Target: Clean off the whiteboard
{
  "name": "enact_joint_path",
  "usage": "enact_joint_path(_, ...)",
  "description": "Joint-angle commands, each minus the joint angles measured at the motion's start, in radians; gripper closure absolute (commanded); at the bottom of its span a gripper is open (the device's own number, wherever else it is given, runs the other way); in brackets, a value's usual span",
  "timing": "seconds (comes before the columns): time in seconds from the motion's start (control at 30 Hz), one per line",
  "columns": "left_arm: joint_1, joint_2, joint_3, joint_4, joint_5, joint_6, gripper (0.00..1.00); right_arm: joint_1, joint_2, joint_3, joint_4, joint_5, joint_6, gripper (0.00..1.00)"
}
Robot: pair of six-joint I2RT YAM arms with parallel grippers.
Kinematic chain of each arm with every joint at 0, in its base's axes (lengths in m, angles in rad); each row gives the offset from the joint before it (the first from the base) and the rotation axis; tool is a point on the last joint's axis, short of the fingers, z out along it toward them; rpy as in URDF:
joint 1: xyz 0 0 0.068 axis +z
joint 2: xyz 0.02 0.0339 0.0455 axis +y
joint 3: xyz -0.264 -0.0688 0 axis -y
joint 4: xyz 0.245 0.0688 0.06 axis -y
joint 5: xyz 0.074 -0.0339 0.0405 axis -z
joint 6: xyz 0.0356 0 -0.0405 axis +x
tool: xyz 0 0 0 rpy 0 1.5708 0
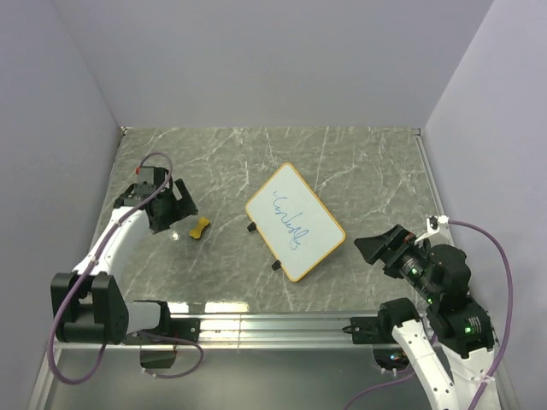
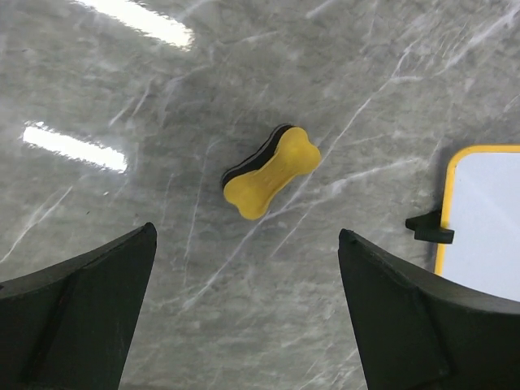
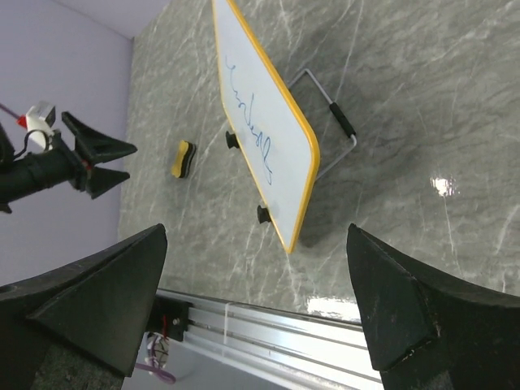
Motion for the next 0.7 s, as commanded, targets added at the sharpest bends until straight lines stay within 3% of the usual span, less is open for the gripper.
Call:
enact_joint_path(0.0, -0.012, 0.030, -0.001, 0.105, 0.039, 0.043, 0.01, 0.006, 0.015, -0.008, -0.011, 0.001, 0.000, 0.02)
enact_joint_path(0.67, -0.133, 0.341, -0.054, 0.312, 0.084, 0.090, 0.08, 0.006, 0.059, -0.039, 0.017, 0.056, 0.009, 0.03)
